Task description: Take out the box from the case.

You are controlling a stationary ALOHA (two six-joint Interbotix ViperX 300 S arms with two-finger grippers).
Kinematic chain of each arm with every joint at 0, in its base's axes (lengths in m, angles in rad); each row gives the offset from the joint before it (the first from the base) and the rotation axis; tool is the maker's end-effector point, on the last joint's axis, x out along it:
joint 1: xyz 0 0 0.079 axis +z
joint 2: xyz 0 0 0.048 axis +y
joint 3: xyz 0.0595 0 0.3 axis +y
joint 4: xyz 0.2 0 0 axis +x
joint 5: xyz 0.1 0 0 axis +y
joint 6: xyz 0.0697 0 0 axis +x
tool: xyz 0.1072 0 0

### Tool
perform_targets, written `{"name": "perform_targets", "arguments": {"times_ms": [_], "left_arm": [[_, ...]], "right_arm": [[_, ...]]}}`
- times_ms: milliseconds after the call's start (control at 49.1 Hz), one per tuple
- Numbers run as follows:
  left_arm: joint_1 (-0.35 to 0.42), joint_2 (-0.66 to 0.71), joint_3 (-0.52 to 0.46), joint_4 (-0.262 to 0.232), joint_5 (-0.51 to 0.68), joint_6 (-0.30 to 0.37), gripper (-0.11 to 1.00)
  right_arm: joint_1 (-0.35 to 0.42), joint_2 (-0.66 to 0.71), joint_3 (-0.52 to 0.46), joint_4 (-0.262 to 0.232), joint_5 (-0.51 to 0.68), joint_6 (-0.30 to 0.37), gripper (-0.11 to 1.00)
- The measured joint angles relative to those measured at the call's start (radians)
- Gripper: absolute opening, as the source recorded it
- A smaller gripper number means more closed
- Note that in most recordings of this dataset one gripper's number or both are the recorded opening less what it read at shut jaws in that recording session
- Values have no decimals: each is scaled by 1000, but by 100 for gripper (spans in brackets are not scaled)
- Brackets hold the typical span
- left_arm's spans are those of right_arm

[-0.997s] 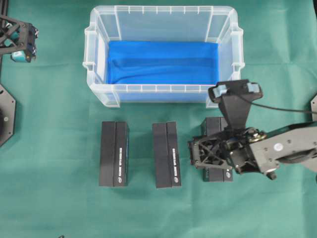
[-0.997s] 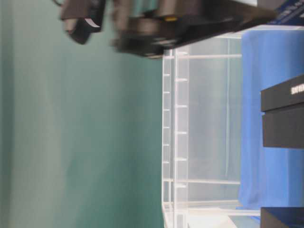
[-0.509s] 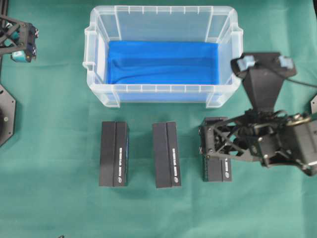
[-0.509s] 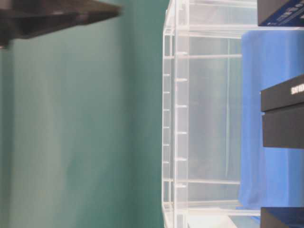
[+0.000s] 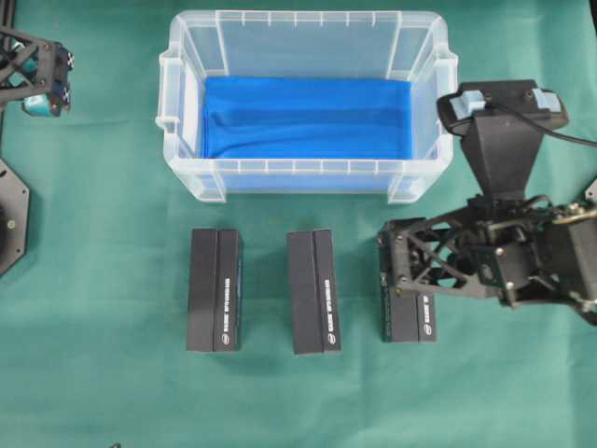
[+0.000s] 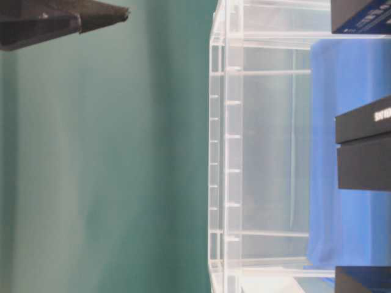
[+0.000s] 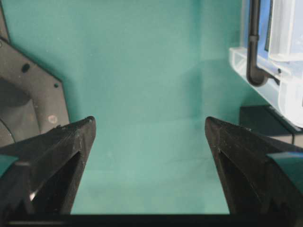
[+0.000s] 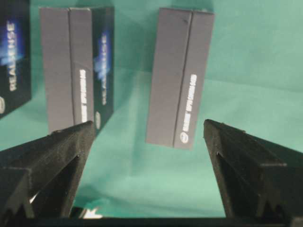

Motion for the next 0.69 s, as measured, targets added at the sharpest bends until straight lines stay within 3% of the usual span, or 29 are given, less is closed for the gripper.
{"name": "perform_targets", "arguments": {"times_ms": [346,692], "left_arm": [[0,0,0,0,0,0,98],[2,0,0,0,0,-2,98]], "right_arm": [[49,-152,133,40,15,25,92],[126,-293,232,72,110,97,92]]}}
